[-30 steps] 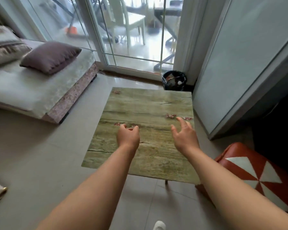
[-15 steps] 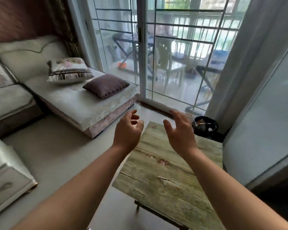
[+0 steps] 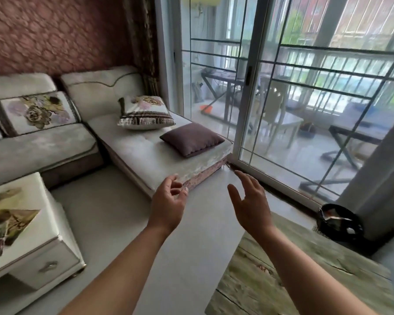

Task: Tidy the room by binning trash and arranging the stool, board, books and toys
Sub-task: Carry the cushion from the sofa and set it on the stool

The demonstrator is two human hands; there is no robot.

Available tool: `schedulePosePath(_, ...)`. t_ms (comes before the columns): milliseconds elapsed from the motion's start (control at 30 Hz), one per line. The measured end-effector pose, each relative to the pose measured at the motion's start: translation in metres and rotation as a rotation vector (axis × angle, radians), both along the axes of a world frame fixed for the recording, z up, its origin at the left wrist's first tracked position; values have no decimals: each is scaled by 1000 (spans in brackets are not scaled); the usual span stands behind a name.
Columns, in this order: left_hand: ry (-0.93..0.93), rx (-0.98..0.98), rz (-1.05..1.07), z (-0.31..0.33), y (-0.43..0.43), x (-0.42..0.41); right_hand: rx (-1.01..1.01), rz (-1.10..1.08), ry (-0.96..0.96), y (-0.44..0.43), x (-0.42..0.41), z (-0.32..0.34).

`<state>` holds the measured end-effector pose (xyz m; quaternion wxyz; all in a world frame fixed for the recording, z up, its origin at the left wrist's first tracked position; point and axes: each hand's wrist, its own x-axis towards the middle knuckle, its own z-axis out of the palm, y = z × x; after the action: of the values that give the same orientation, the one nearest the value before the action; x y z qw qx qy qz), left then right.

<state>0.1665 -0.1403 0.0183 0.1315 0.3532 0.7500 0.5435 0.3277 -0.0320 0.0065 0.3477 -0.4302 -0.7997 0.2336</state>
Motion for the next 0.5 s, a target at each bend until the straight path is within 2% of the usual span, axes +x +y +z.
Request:
schedulePosePath(200, -13, -40, 53, 1, 25, -126, -22, 3, 9, 29, -123, 7)
schedulePosePath(500, -62, -49, 54, -6, 88, -225, -28, 7, -44, 91, -229, -8)
